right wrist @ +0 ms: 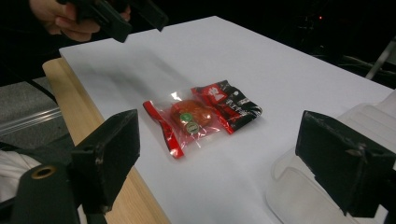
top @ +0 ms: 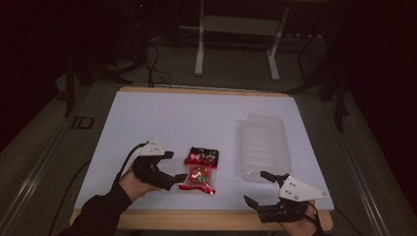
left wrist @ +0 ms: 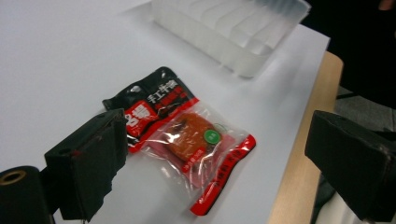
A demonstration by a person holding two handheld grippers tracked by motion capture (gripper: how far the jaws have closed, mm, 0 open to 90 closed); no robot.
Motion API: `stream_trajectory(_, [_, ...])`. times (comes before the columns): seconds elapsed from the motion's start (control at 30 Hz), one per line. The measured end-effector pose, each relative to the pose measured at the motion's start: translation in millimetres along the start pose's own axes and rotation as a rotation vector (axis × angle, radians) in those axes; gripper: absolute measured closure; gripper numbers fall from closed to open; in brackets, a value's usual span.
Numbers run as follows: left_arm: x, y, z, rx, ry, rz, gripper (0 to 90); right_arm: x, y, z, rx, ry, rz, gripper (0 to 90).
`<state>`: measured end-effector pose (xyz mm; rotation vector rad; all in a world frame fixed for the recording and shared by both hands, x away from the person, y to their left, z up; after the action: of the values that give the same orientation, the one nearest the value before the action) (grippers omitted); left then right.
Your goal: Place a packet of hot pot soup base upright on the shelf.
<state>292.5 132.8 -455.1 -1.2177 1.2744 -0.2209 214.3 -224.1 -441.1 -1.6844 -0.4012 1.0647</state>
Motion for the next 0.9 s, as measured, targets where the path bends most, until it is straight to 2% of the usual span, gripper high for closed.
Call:
stream_trajectory(0.13, [5.5,-4.6,6.0,-0.018,-0.005,0.007,8.7,-0.2,-0.2,-0.5,0.000,0.003,-0.002,13.7])
stream_trajectory(0.23, [9.9,-8.4,9.1,-0.023,-0.026,0.007,11.9,0.5,0.2,-0.5,0.003,0.001,0.002,14.0])
stream_trajectory(0.27, [11.5,-9.9,10.2,-0.025,-0.041,0.012,11.9,0.4,0.3,-0.5,0.002,0.002,0.002,14.2])
stream_trajectory(0.4, [19.2,-16.3,14.6,-0.039,-0.056,0.034,11.9,-0.5,-0.6,0.5,-0.002,0.003,-0.003,14.2])
stream_trajectory(0.47, [23.5,-19.3,16.6,-0.052,-0.074,0.033,11.8,-0.8,-0.7,0.2,0.004,0.005,-0.007,14.3])
stream_trajectory(0.53, [28.0,-22.2,19.1,-0.066,-0.075,0.033,11.8,-0.5,-0.2,-0.5,0.003,0.007,-0.005,14.4])
stream_trajectory(0.73, [42.3,-26.6,27.2,-0.102,-0.084,0.070,10.2,0.2,0.6,0.1,0.001,0.000,0.002,15.1])
stream_trajectory(0.77, [48.5,-27.4,30.5,-0.114,-0.085,0.091,10.2,0.3,0.6,0.3,-0.001,0.000,0.000,15.2])
stream_trajectory(0.8, [51.4,-27.6,32.2,-0.118,-0.105,0.091,10.3,0.6,0.7,0.5,0.002,-0.004,0.003,15.2])
stream_trajectory(0.9, [59.1,-27.7,38.7,-0.139,-0.123,0.104,10.4,1.0,1.0,0.6,0.000,-0.004,0.005,15.2])
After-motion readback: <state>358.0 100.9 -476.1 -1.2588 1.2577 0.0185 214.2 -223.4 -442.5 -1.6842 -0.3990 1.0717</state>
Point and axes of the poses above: each handheld gripper's, and its own axes: x roughly forward along the jaws, y roughly out of its underside, z roughly to its left, the point moved 2 cm from there along x, roughly forward along the jaws, and after that the axes turned 3 degrees about z, right-handed, at the moved point
